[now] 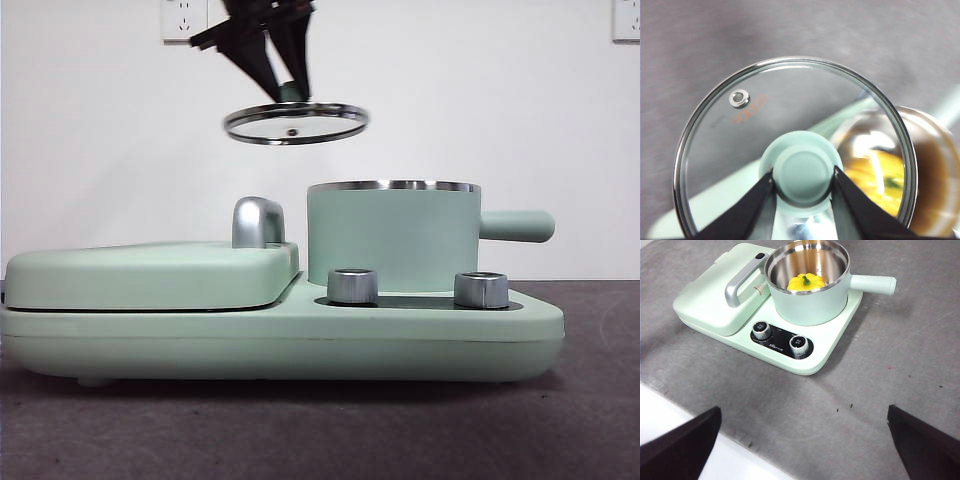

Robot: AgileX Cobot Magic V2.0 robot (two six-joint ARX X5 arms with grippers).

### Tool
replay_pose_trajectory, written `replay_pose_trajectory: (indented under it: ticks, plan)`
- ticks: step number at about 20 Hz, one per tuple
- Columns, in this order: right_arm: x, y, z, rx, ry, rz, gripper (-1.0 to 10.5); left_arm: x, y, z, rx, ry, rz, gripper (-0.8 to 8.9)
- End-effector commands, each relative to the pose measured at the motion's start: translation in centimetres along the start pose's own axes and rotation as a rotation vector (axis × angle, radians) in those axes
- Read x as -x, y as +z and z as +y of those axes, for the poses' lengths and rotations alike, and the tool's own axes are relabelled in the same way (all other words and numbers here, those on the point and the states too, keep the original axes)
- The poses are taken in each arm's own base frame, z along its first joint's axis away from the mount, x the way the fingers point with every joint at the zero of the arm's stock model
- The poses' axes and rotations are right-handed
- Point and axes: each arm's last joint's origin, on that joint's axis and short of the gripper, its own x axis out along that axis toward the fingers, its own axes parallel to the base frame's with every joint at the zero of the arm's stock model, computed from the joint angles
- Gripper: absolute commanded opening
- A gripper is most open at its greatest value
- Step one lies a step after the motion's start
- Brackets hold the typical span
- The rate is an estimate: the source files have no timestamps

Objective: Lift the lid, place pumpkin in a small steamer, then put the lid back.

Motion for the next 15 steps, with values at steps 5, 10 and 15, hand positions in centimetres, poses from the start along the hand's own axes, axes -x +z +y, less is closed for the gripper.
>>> replay_pose_trajectory:
  ticks: [5, 10, 15]
  plan:
    - [0.2, -0.7, -0.3, -0.001, -0.074, 0.063, 5.5, 0.5, 0.1, -4.6, -0.082, -0.071, -0.036, 0.15]
    - [0.2, -0.7, -0.3, 0.0, -0.074, 0.063, 5.5, 0.1, -0.2, -6.2, -0.074, -0.094, -0.015, 0.15]
    - [0.2, -0.7, -0.3, -0.001, -0.075, 0.063, 5.5, -1.1, -0.5, -6.4, -0.062, -0.113, 0.019, 0.15]
